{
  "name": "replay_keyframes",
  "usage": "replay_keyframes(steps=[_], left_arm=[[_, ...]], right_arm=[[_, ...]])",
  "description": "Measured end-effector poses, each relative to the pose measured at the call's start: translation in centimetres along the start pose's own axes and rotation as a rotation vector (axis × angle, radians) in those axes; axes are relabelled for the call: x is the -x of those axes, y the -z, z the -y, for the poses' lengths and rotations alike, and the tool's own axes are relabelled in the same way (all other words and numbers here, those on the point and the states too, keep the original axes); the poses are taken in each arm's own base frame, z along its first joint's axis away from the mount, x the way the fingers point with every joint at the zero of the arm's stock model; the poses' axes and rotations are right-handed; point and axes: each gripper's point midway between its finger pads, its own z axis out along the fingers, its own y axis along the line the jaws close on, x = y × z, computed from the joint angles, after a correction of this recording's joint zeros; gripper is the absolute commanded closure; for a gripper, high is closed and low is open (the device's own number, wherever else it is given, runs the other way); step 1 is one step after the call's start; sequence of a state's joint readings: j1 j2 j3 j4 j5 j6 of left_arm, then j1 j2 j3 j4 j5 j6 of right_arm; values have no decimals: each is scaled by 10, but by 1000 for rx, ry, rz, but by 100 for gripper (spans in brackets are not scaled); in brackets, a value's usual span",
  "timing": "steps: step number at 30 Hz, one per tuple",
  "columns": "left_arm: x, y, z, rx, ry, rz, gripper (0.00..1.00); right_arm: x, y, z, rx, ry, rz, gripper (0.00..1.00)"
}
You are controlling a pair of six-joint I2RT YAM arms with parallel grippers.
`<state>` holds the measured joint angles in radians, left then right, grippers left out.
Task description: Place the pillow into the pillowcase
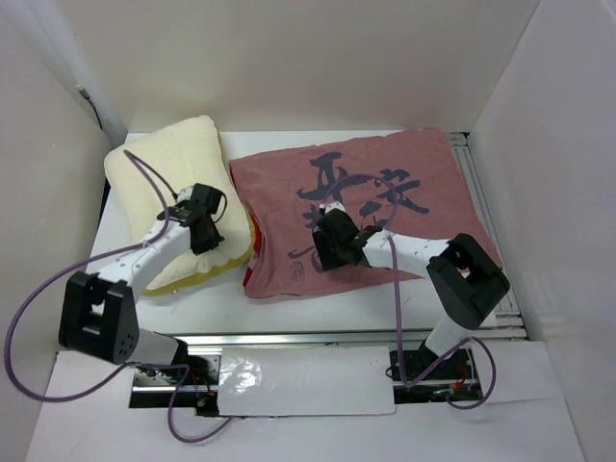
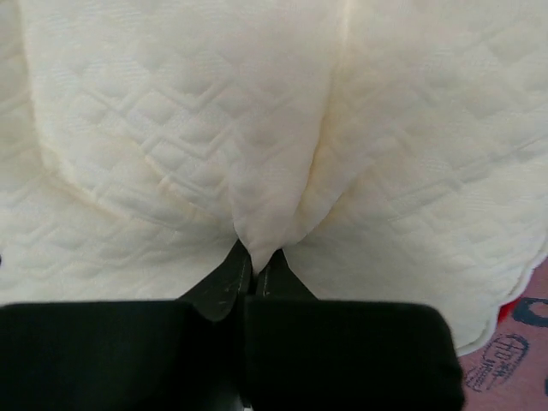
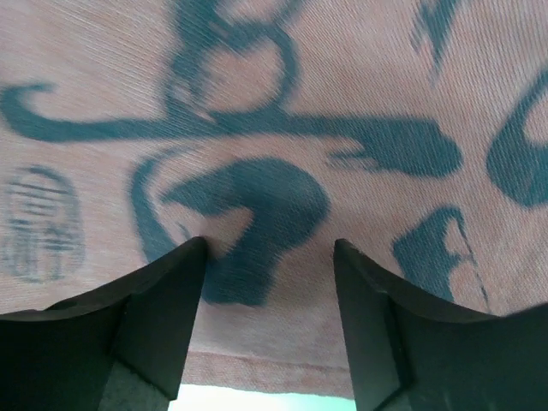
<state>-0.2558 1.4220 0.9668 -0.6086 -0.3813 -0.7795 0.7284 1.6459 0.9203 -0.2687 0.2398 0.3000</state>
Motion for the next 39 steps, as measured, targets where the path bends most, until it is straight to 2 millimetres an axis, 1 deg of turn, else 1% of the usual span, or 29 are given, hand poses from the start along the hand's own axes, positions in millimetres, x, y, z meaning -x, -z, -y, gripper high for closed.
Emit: replay_keyframes(steps=[1,3,4,5,7,10,12,13,14,16,18,19,20,21,22,23,25,27,28,30,31,33,35,37,39], left_arm=[[4,5,-3,-8,23,13,100],[16,20,-14,-17,75,48,100],[22,29,-21,-16,100,70,100],[28,39,-27,-18,123,94,100],[45,64,-35,-36,173,161,100],[72,105,-34,-123,228,265,100],[82,124,-28,-185,243,306,100],[83,130,-24,-211,244,316,100],[83,134,-20,-234,238,317,100],[79,134,-9,-267,214,296,100],[70,127,7,-289,167,254,100],[66,122,17,-303,132,234,100],[59,116,31,-324,93,204,99],[51,111,46,-352,43,174,87],[41,107,63,-391,-10,138,62],[31,105,81,-442,-75,106,1],[9,110,118,-579,-199,56,0],[-7,126,144,-698,-315,49,0],[-9,134,151,-738,-385,73,0],[-2,148,160,-792,-521,165,0],[7,153,160,-800,-593,231,0],[21,158,153,-790,-685,346,0],[26,159,140,-781,-765,418,0],[20,154,129,-788,-834,446,0],[6,140,123,-796,-893,426,0]], right_arm=[[-1,-1,3,-6,-2,-4,41],[-13,-3,12,-27,-17,-29,44],[-18,-3,16,-31,-37,-36,44],[-18,-2,19,-35,-47,-32,44],[-23,4,27,-46,-63,-30,43],[-33,12,39,-71,-92,-41,42],[-39,16,48,-88,-120,-49,42],[-42,17,52,-97,-136,-54,42],[-46,19,57,-103,-157,-59,42],[-53,24,65,-112,-195,-70,42],[-57,31,73,-119,-226,-74,38],[-56,35,75,-119,-238,-68,38],[-53,39,77,-115,-245,-58,37],[-50,42,76,-106,-251,-42,34],[-46,45,75,-96,-256,-29,32],[-44,47,74,-89,-257,-21,30],[-40,49,71,-71,-257,-14,26],[-37,50,69,-57,-251,-13,25],[-35,51,68,-52,-249,-11,25],[-32,52,65,-37,-240,-7,25],[-31,52,63,-23,-232,-6,24],[-30,54,59,3,-216,-7,24],[-30,56,56,27,-201,-6,24],[-30,56,53,45,-191,-9,23],[-30,57,52,52,-182,-12,23]])
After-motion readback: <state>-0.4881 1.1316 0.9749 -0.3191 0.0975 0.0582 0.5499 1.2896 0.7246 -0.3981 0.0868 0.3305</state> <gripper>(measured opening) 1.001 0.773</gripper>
